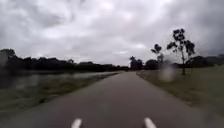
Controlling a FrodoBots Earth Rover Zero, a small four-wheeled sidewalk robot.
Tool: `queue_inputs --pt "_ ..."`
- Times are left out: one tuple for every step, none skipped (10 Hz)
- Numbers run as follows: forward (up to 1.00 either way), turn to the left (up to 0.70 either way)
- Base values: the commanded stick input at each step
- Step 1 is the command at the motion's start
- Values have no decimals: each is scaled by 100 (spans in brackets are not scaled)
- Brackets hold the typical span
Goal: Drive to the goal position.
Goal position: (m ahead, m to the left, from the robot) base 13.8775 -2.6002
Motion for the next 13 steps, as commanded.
queue_inputs --pt "84 3" --pt "84 3" --pt "84 3" --pt "84 3" --pt "84 3" --pt "84 3" --pt "84 3" --pt "84 3" --pt "84 -8" --pt "84 -24" --pt "84 0" --pt "84 3" --pt "84 3"
